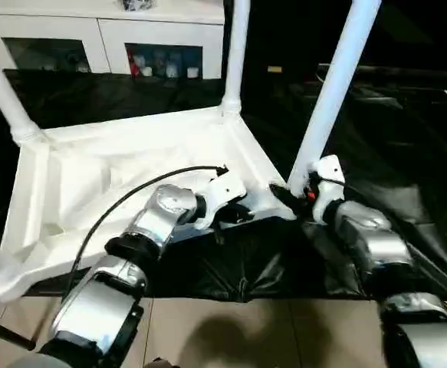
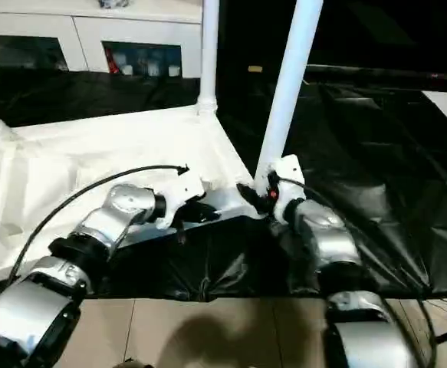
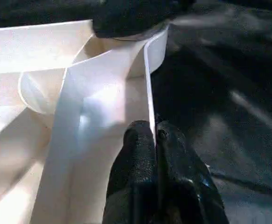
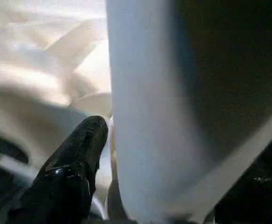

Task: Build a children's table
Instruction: Rotate leg to tighten

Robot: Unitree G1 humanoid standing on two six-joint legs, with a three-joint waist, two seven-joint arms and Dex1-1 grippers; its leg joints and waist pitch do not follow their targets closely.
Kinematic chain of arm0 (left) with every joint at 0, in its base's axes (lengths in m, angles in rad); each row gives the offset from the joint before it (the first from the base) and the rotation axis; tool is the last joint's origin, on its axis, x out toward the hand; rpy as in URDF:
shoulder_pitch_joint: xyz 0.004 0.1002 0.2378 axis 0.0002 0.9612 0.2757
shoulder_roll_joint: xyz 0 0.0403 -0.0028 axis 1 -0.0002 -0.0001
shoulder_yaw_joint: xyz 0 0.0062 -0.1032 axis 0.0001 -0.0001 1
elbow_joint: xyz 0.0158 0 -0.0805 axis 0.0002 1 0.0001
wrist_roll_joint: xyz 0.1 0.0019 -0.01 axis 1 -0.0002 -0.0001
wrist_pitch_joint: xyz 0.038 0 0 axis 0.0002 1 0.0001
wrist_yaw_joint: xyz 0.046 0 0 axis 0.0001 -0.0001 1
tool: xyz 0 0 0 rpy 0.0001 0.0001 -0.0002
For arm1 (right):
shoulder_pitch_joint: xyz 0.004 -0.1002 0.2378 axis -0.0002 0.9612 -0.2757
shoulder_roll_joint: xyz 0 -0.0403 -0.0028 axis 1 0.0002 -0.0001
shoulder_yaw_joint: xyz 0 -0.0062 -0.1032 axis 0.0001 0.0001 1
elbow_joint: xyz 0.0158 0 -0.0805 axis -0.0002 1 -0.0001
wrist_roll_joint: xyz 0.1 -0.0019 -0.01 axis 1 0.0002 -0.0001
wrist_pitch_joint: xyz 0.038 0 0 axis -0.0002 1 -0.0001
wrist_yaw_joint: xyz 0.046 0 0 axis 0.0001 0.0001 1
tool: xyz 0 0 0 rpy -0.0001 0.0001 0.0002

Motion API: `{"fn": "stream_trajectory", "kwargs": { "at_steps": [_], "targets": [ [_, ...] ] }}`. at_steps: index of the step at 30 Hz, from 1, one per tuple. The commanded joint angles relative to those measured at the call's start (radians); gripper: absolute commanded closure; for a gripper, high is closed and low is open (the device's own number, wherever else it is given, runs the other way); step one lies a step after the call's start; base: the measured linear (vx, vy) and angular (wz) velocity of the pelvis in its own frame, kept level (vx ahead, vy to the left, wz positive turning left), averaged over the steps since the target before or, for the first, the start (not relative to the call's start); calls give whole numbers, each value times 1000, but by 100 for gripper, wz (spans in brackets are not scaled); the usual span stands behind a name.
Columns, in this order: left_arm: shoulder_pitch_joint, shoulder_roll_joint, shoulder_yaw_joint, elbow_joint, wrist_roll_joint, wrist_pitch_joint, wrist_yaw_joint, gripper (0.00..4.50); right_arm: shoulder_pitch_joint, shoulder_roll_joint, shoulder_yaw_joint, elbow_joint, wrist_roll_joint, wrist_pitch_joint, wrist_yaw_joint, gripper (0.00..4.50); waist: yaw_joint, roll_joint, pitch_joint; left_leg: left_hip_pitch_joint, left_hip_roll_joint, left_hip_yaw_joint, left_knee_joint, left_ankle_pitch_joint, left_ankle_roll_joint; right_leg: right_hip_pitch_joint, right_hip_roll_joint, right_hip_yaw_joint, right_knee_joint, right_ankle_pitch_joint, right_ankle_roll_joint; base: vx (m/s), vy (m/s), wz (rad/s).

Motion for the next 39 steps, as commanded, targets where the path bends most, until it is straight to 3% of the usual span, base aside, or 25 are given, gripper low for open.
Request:
{"fn": "stream_trajectory", "kwargs": {
  "at_steps": [1, 6, 12, 18, 26, 30, 33, 36, 38, 39],
  "targets": [
    [-4, -20, -12, -57, -45, -50, -81, 450, 29, -12, 80, -45, -2, 37, 139, 132, 7, -5, -60, 12, 64, -24, -64, -189, 93, 47, -77, 56, -63, -141, -258, 0, 0, 0],
    [3, 9, -15, -75, -62, -46, -169, 450, 72, -64, 118, -133, 31, 60, 295, 132, 25, -5, -57, 16, 70, -23, -67, -221, 77, 43, -80, 59, -69, -209, -239, 0, 0, 0],
    [10, 50, -24, -86, -75, -40, -263, 450, 115, -100, 166, -233, 64, 98, 438, 148, 30, -4, -57, 18, 71, -24, -70, -231, 57, 39, -80, 59, -70, -223, -237, 0, 0, 0],
    [9, 63, -21, -89, -77, -37, -289, 450, 131, -105, 178, -268, 59, 116, 456, 207, 34, -4, -57, 19, 70, -25, -71, -236, 43, 38, -82, 59, -71, -246, -227, 0, 0, 0],
    [7, 58, -14, -77, -71, -38, -272, 450, 147, -97, 183, -290, 59, 127, 442, 248, 37, -4, -57, 19, 70, -25, -71, -230, 43, 38, -82, 59, -71, -235, -226, 0, 0, 0],
    [-4, 34, -1, -57, -63, -25, -201, 450, 157, -63, 162, -285, 54, 132, 366, 254, 35, -6, -55, 21, 69, -27, -73, -247, 32, 36, -84, 60, -76, -275, -214, 0, 0, 0],
    [-27, 3, 9, -21, -44, -7, -102, 450, 141, 0, 106, -237, 58, 143, 226, 255, 31, -5, -52, 23, 68, -28, -74, -269, 19, 31, -86, 61, -82, -325, -203, 0, 0, 0],
    [-54, -37, 20, 11, -31, 19, 2, 450, 112, 66, 53, -173, 46, 133, 56, 255, 16, -8, -52, 28, 67, -36, -78, -316, -17, 26, -88, 59, -90, -409, -178, 0, 0, 0],
    [-66, -59, 22, 24, -23, 29, 55, 450, 94, 101, 29, -139, 44, 128, -30, 256, 13, -8, -50, 24, 67, -37, -80, -321, -14, 29, -88, 59, -94, -415, -167, 0, 0, 0],
    [-76, -75, 25, 35, -20, 38, 93, 450, 82, 127, 13, -117, 48, 128, -84, 256, 13, -6, -52, 28, 67, -36, -79, -320, -14, 26, -88, 61, -95, -398, -170, 0, 0, 0]
  ]
}}
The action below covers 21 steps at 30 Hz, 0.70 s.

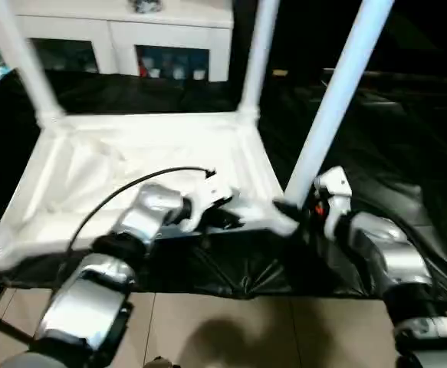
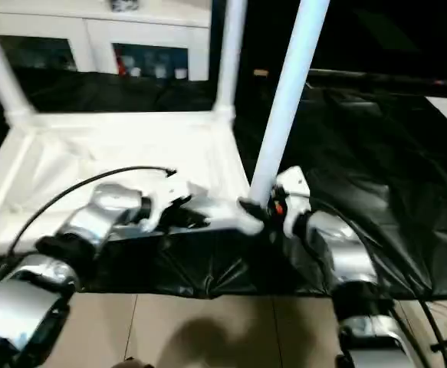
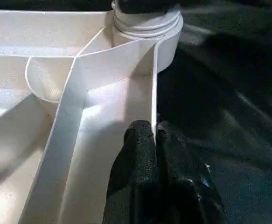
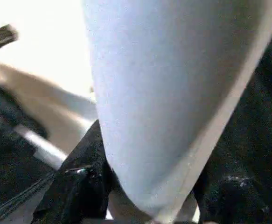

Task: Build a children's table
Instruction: Rotate leg to tighten

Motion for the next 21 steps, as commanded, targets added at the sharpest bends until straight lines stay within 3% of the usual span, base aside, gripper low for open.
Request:
{"fn": "stream_trajectory", "kwargs": {
  "at_steps": [1, 5, 7, 9, 11, 13, 17, 18, 21],
  "targets": [
    [-57, -82, 13, -5, -16, 8, 104, 450, -17, 101, 46, 51, 27, 29, -46, 256, -7, -2, -53, 24, 63, -36, -82, -316, -12, 24, -87, 61, -92, -379, -179, 0, 0, 0],
    [-84, -144, 20, 28, -2, 32, 247, 450, -82, 194, 0, 161, 3, 28, -292, 256, -15, 0, -56, 22, 61, -34, -81, -284, -20, 25, -84, 62, -83, -302, -204, 0, 0, 0],
    [-94, -168, 21, 44, 10, 29, 310, 450, -112, 230, -20, 208, -3, 13, -357, 256, -18, 0, -58, 18, 57, -33, -79, -264, -11, 32, -82, 61, -81, -273, -205, 0, 0, 0],
    [-94, -183, 11, 48, 26, -3, 335, 450, -139, 262, -20, 243, -28, -31, -409, 256, -21, 1, -59, 19, 57, -31, -77, -248, 2, 30, -81, 61, -77, -233, -215, 0, 0, 0],
    [-91, -183, 7, 46, 28, -11, 330, 450, -147, 269, -24, 250, -28, -43, -414, 256, -22, 3, -61, 17, 57, -30, -76, -235, 12, 34, -80, 61, -75, -203, -219, 0, 0, 0],
    [-88, -181, 4, 45, 27, -14, 322, 450, -153, 271, -29, 254, -26, -50, -412, 200, -22, 2, -60, 17, 57, -29, -76, -226, 25, 36, -79, 61, -73, -176, -225, 0, 0, 0],
    [-76, -167, -6, 38, 23, -26, 286, 450, -164, 260, -26, 260, -29, -68, -392, 174, -23, 6, -57, 19, 58, -30, -79, -265, 22, 34, -81, 61, -80, -241, -217, 0, 0, 0],
    [-63, -149, -14, 29, 19, -46, 240, 450, -165, 231, -4, 257, -53, -88, -363, 145, -24, 6, -56, 19, 59, -32, -80, -275, 17, 33, -81, 60, -82, -258, -212, 0, 0, 0],
    [-53, -135, -19, 22, 18, -63, 206, 450, -161, 207, 10, 251, -71, -100, -335, 137, -27, 4, -57, 15, 58, -31, -80, -269, 17, 36, -80, 61, -78, -234, -215, 0, 0, 0]
  ]
}}
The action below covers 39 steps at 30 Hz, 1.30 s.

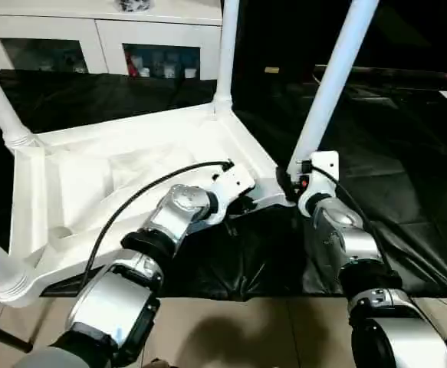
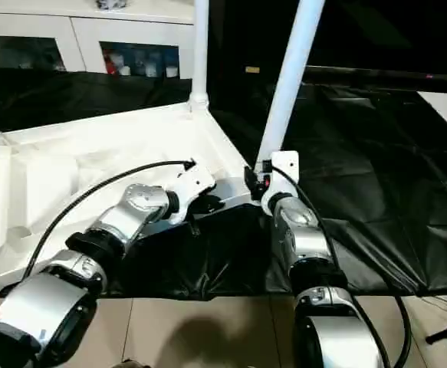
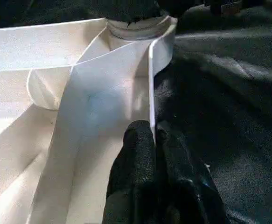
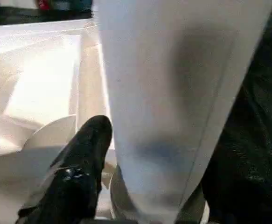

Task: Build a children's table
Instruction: Rotate leg to tighten

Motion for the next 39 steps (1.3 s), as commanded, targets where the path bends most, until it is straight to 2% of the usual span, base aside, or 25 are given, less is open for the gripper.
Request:
{"fn": "stream_trajectory", "kwargs": {
  "at_steps": [1, 3, 7, 10, 11, 13, 15, 16, 17, 19, 22, 23, 24, 27, 29, 34, 36, 39],
  "targets": [
    [8, -29, -29, -59, -27, -81, -84, 450, 11, 12, 102, 2, -17, 18, 154, 137, 1, 3, -60, 16, 59, -31, -75, -253, 23, 38, -80, 61, -75, -210, -217, 0, 0, 0],
    [14, -17, -32, -64, -28, -90, -108, 450, 19, -7, 109, -10, -17, 20, 194, 137, 3, 0, -62, 11, 58, -29, -71, -207, 51, 44, -80, 61, -67, -141, -235, 0, 0, 0],
    [26, 12, -35, -73, -31, -110, -162, 450, 43, -59, 134, -50, -10, 33, 311, 137, 6, 1, -64, 11, 59, -26, -65, -158, 91, 47, -80, 61, -58, -73, -264, 0, 0, 0],
    [37, 51, -34, -85, -46, -134, -237, 450, 84, -140, 180, -114, -3, 53, 486, 137, 11, -1, -62, 12, 61, -26, -65, -172, 95, 49, -77, 58, -60, -92, -264, 0, 0, 0],
    [37, 51, -34, -85, -46, -134, -237, 450, 84, -140, 180, -114, -3, 53, 486, 137, 14, 1, -62, 13, 63, -24, -65, -176, 95, 48, -76, 58, -59, -96, -264, 0, 0, 0],
    [43, 74, -29, -96, -63, -138, -296, 450, 117, -193, 212, -171, 16, 64, 610, 137, 19, 0, -60, 15, 64, -23, -65, -195, 90, 46, -77, 57, -63, -126, -262, 0, 0, 0],
    [44, 77, -29, -97, -64, -138, -301, 450, 121, -199, 215, -179, 21, 67, 625, 137, 23, 2, -59, 15, 67, -23, -67, -208, 82, 43, -78, 58, -64, -150, -260, 0, 0, 0],
    [50, 95, -27, -109, -73, -137, -344, 450, 149, -234, 234, -233, 48, 81, 725, 137, 25, -1, -58, 16, 67, -23, -68, -221, 72, 43, -78, 57, -67, -176, -255, 0, 0, 0],
    [52, 99, -28, -111, -74, -138, -352, 450, 154, -239, 238, -243, 53, 83, 742, 137, 31, -2, -57, 17, 68, -23, -68, -225, 71, 44, -80, 59, -68, -187, -248, 0, 0, 0],
    [57, 111, -28, -119, -78, -139, -382, 450, 171, -256, 250, -278, 69, 94, 797, 169, 36, -2, -59, 16, 69, -23, -68, -219, 68, 42, -80, 59, -66, -187, -245, 0, 0, 0],
    [61, 128, -31, -125, -84, -141, -425, 450, 188, -271, 267, -318, 87, 114, 859, 187, 39, -4, -59, 15, 67, -24, -69, -213, 65, 42, -80, 58, -67, -196, -238, 0, 0, 0],
    [62, 133, -32, -126, -86, -141, -437, 450, 192, -275, 272, -326, 89, 118, 872, 187, 39, -4, -59, 15, 67, -24, -68, -211, 65, 42, -81, 58, -66, -194, -240, 0, 0, 0],
    [62, 133, -32, -126, -86, -141, -437, 450, 192, -275, 272, -326, 89, 118, 872, 209, 40, -2, -59, 15, 68, -24, -69, -212, 64, 40, -81, 58, -66, -195, -239, 0, 0, 0],
    [61, 141, -33, -126, -88, -141, -453, 450, 196, -278, 279, -338, 90, 128, 889, 212, 41, -2, -59, 17, 68, -24, -70, -220, 55, 39, -80, 58, -67, -204, -241, 0, 0, 0],
    [58, 147, -32, -124, -92, -140, -469, 450, 205, -284, 290, -356, 90, 136, 911, 245, 42, -1, -59, 16, 68, -25, -70, -215, 51, 39, -81, 58, -66, -199, -240, 0, 0, 0],
    [57, 153, -26, -125, -94, -135, -487, 450, 221, -294, 301, -382, 92, 149, 929, 254, 44, -2, -60, 16, 67, -24, -68, -197, 58, 41, -81, 58, -63, -168, -243, 0, 0, 0],
    [57, 150, -20, -125, -101, -125, -491, 450, 235, -293, 303, -405, 94, 166, 931, 255, 47, 1, -59, 16, 67, -24, -68, -206, 56, 41, -82, 58, -66, -189, -239, 0, 0, 0],
    [54, 140, -14, -121, -106, -114, -472, 450, 244, -283, 299, -410, 95, 175, 913, 256, 48, 0, -59, 18, 68, -25, -70, -219, 47, 40, -82, 58, -68, -210, -232, 0, 0, 0]
  ]
}}
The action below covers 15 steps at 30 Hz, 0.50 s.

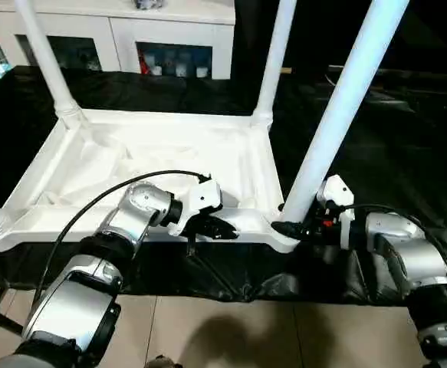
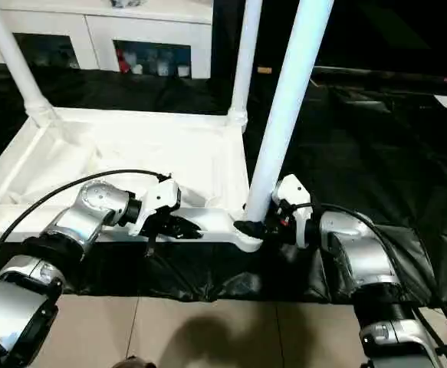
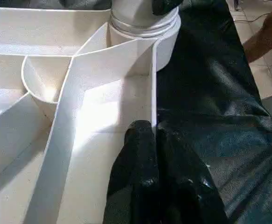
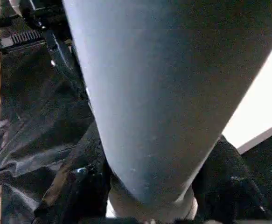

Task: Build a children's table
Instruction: Rotate leg to tighten

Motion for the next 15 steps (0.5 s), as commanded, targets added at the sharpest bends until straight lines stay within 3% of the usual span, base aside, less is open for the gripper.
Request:
{"fn": "stream_trajectory", "kwargs": {
  "at_steps": [1, 3, 5, 8, 10, 14, 15],
  "targets": [
    [-20, -46, 13, -30, -27, 10, 58, 450, 26, 45, 92, -25, 14, 33, 67, 256, 1, -2, -59, 19, 66, -27, -68, -225, 42, 40, -83, 59, -71, -215, -230, 0, 0, 0],
    [-21, -49, 14, -29, -27, 12, 67, 450, 27, 49, 90, -23, 15, 34, 59, 256, 1, -3, -59, 18, 65, -27, -68, -220, 41, 41, -83, 60, -70, -208, -231, 0, 0, 0],
    [-33, -75, 24, -15, -21, 30, 137, 450, 17, 93, 51, 8, 18, 29, -42, 256, 1, -3, -59, 19, 66, -27, -68, -215, 42, 41, -83, 60, -69, -202, -232, 0, 0, 0],
    [-61, -131, 43, 18, -4, 65, 288, 450, -30, 189, -32, 115, 1, 16, -286, 256, -11, -3, -57, 22, 62, -32, -71, -249, 10, 35, -87, 60, -76, -265, -226, 0, 0, 0],
    [-68, -149, 43, 23, 3, 77, 327, 450, -50, 220, -54, 153, -4, 10, -362, 256, -18, -4, -56, 23, 61, -34, -73, -272, -3, 35, -87, 59, -84, -318, -207, 0, 0, 0],
    [-89, -189, 55, 43, 9, 111, 424, 450, -85, 281, -89, 214, -1, 11, -485, 257, -26, -3, -59, 21, 60, -33, -72, -249, 5, 36, -84, 62, -77, -255, -210, 0, 0, 0],
    [-111, -226, 67, 63, 12, 137, 517, 450, -122, 333, -110, 276, -18, 1, -618, 257, -30, -2, -60, 21, 59, -32, -71, -236, 5, 34, -83, 62, -75, -232, -218, 0, 0, 0]
  ]
}}
